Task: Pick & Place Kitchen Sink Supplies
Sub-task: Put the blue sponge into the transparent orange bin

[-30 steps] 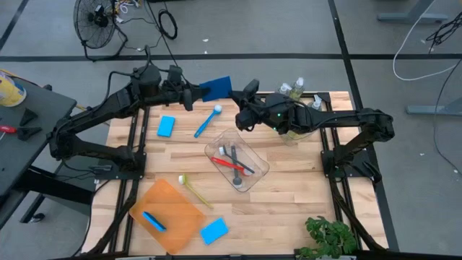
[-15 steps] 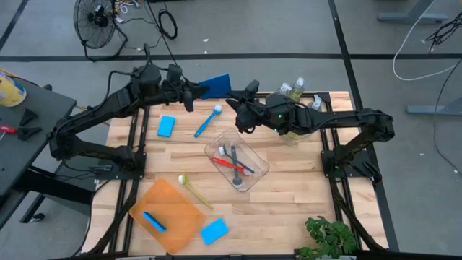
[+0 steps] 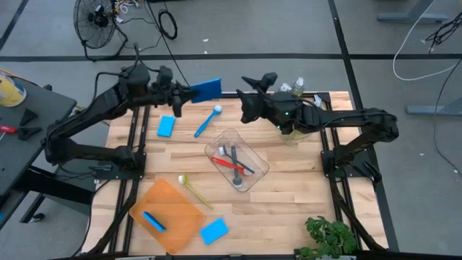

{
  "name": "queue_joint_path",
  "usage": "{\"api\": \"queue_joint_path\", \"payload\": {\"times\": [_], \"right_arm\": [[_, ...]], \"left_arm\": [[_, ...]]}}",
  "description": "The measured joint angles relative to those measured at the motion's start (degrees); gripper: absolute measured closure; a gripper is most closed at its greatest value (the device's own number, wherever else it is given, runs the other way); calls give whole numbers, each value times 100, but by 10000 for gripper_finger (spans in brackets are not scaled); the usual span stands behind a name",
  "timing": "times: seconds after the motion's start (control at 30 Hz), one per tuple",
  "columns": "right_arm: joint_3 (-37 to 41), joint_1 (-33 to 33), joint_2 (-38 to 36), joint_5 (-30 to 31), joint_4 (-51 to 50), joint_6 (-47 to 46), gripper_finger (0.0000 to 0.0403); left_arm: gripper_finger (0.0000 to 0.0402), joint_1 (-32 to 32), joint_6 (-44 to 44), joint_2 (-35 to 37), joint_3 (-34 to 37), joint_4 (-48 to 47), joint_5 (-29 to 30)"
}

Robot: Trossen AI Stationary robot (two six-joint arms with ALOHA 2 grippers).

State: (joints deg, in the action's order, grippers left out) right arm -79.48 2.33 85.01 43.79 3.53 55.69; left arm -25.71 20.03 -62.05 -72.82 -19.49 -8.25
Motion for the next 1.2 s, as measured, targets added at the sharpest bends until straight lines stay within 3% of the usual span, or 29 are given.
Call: {"api": "queue_joint_path", "payload": {"times": [0.27, 0.37, 0.53, 0.63, 0.97, 1.2], "right_arm": [[-2, 2, -250, -142, -842, -1870, 176], [-4, 8, -265, -815, -1351, -2579, 177], [-2, 7, -273, -2578, -2185, -3572, 178], [-2, 2, -273, -3119, -2510, -4078, 178], [-2, 9, -273, -3075, -2901, -4640, 178], [-2, 9, -273, -3075, -2901, -4623, 178]], "left_arm": [[384, 141, -43, 409, 0, -1083, -596], [386, 247, -213, 484, 0, -1607, -1000], [386, 496, -710, 519, 2, -2197, -1653], [385, 701, -1129, 517, 2, -2640, -2055], [385, 1590, -2494, 517, 2, -4409, -2317], [390, 1995, -2515, 504, 2, -5061, -2315]]}}
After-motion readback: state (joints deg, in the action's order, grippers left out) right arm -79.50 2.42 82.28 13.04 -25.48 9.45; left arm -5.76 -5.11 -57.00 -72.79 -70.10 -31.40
